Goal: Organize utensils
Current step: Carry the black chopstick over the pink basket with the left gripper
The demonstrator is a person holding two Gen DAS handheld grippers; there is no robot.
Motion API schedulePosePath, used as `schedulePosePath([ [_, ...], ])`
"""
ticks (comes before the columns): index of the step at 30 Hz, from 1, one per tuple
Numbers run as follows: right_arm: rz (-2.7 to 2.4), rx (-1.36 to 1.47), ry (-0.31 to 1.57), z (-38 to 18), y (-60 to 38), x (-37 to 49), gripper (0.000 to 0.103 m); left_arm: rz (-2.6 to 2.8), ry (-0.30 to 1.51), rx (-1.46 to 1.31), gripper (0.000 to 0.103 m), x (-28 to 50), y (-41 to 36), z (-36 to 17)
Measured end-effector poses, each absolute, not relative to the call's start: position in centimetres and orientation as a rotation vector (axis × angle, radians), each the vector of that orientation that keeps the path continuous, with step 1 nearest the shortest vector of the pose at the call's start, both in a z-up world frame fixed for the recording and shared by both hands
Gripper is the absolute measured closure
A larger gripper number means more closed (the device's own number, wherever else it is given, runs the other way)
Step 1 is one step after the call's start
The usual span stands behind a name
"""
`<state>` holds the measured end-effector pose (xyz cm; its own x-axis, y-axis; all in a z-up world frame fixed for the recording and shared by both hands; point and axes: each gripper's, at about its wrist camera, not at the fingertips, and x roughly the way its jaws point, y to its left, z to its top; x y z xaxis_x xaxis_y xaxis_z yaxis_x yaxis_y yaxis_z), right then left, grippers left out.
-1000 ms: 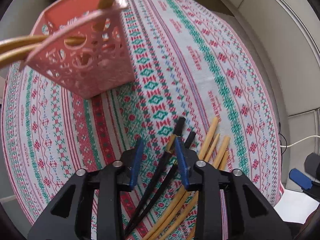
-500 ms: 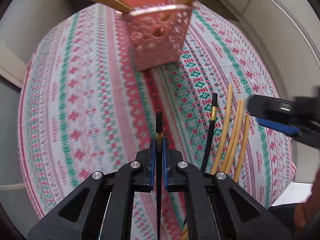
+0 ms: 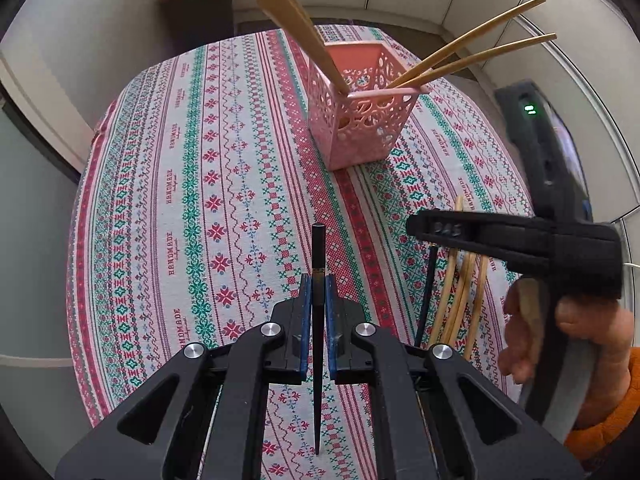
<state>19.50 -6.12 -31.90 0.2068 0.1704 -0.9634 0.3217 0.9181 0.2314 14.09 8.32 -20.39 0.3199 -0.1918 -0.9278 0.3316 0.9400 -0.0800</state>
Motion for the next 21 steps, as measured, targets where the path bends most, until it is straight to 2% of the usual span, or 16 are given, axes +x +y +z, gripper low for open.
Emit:
schedulePosePath([
  [2,-0.138,0.403,1.355,-32.0,-5.9,19.4,0.094,-0.34,1.183,0.131,0.097,13.9,8.4,-20.0],
  [8,-0.087,0.56,1.285,-31.0,-8.4,17.1,0.096,-0.366,1.066,0.121,0.097,12.3,8.8,-17.5],
  [17,0.037,0.538,0.959,-20.3,-10.2,8.2,0.096,-0.404,0.901,0.096,0.097,9.1,10.0,-12.5],
  [21,0.07,0.515,0.872,-16.4,-9.7,8.1,0.096,-0.409,0.855,0.082,0.097,8.3,10.0,-10.7],
])
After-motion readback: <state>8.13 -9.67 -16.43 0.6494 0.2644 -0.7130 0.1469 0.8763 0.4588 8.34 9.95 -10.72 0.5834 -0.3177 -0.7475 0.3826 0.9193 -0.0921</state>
